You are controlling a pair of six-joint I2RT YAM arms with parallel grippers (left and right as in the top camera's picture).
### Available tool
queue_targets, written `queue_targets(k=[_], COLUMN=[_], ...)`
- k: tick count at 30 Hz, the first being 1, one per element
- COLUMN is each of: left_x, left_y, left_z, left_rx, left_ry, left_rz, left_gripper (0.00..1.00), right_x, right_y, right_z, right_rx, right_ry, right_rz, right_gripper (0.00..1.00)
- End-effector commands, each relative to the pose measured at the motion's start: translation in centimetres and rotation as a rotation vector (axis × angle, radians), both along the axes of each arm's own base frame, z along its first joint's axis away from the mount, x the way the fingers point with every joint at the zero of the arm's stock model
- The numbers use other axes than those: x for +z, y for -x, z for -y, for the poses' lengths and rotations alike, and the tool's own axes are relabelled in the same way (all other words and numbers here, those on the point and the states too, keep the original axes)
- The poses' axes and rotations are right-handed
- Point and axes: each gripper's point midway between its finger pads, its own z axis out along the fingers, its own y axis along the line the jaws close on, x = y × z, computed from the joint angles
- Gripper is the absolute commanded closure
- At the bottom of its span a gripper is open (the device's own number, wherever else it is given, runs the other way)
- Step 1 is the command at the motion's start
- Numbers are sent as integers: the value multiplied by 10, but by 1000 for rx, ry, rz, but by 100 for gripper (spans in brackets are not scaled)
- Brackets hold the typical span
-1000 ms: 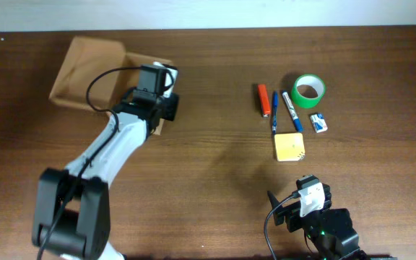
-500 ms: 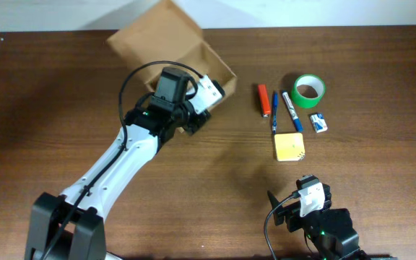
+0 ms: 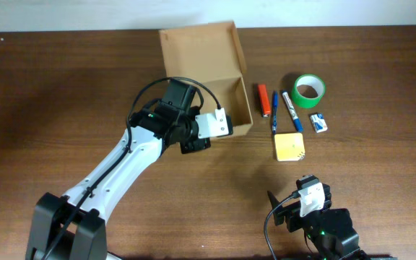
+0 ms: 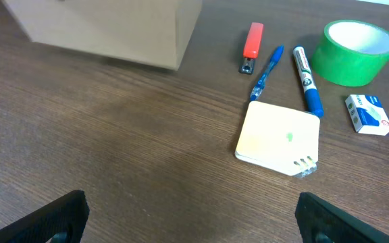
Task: Pack container
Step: 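Drag the box with the left gripper rightward toward the table center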
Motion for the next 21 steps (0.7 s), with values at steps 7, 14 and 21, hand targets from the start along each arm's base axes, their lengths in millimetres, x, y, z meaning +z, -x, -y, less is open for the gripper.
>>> queue_targets(k=[7,14,21], left_x=[10,10,8], left_y=[10,4,3], left_z=[2,-9,-11], left_rx=[-144,-114,-122], left_ry=[11,43,102], left_rz=[34,11,-25], left_gripper=[99,98,98], right_x=[-1,-1,-1], right_y=[-1,-1,-1], right_z=[1,1,1], right_rx=[-13,-13,-13], right_ry=[-3,-3,-3], right_rz=[6,6,6], right_gripper=[1,1,1])
